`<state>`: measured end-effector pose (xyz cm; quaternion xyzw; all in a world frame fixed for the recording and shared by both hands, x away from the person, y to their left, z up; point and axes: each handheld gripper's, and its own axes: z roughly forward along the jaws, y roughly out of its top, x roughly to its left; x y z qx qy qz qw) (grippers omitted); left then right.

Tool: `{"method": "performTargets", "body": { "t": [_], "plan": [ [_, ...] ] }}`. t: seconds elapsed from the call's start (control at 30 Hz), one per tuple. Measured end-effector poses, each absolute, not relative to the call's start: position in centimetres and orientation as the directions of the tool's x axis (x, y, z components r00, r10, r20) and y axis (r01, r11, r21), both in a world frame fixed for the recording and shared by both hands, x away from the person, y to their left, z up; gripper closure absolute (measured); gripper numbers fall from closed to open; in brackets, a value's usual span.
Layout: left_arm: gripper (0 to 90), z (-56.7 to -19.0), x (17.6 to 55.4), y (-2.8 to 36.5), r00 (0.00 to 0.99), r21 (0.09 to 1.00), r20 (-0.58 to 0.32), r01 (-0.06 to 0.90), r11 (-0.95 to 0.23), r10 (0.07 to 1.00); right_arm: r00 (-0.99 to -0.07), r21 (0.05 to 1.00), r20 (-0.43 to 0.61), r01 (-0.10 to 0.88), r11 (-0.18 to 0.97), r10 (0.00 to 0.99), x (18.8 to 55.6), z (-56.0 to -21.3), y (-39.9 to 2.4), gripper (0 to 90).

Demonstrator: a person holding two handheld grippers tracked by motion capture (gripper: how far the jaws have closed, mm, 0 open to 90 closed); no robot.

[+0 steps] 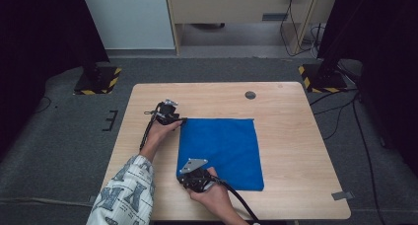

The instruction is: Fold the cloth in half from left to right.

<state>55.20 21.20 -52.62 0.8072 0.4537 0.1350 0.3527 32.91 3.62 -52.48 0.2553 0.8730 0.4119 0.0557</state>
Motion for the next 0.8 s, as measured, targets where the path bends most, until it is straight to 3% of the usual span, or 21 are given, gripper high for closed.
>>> {"method": "performTargets", "body": {
  "t": [0.13,0.33,0.8],
  "plan": [
    [55.3,-52.7,55.1,20.9,0.574,0.701,-0.099,0.62,-0.353,0.813,-0.865,0.748,0.11,0.397,0.532,0.49,32.9,-52.4,3.5,86.8],
    [85.4,-52.7,54.8,20.1,0.594,0.69,-0.121,0.626,-0.363,0.795,-0.865,0.748,0.11,0.396,0.532,0.489,32.7,-52.2,3.4,86.8],
    [87.8,-49.6,53.8,20.2,0.554,0.71,-0.138,0.633,-0.307,0.821,-0.858,0.762,0.086,0.384,0.521,0.507,32.1,-50.6,2.8,86.9]
  ]
}}
